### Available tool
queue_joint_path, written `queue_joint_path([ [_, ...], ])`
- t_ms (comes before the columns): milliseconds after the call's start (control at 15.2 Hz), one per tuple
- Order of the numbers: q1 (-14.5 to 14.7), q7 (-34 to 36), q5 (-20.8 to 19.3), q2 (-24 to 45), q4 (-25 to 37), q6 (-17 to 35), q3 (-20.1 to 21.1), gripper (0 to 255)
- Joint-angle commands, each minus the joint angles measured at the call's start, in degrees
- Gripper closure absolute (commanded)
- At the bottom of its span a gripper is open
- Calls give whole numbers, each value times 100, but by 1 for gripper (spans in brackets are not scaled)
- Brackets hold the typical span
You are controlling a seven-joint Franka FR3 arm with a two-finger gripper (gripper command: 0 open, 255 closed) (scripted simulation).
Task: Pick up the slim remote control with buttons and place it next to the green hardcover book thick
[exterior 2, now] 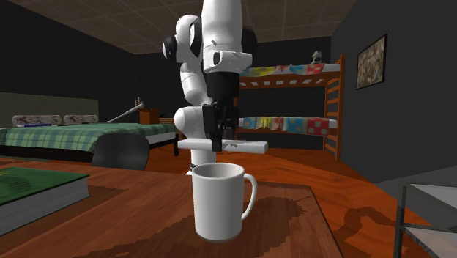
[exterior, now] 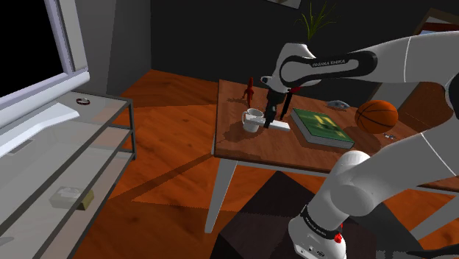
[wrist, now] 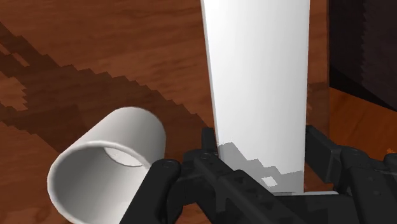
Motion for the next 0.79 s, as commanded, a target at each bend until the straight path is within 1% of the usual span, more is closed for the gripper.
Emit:
queue_joint_path([
  [0,0,4,6,-48,89,-138,22,255],
  [396,-192,-917,-64,599,731,-72,-694,255],
  [726,-268,-1754,119,1312,1426,-38,-1293,255],
])
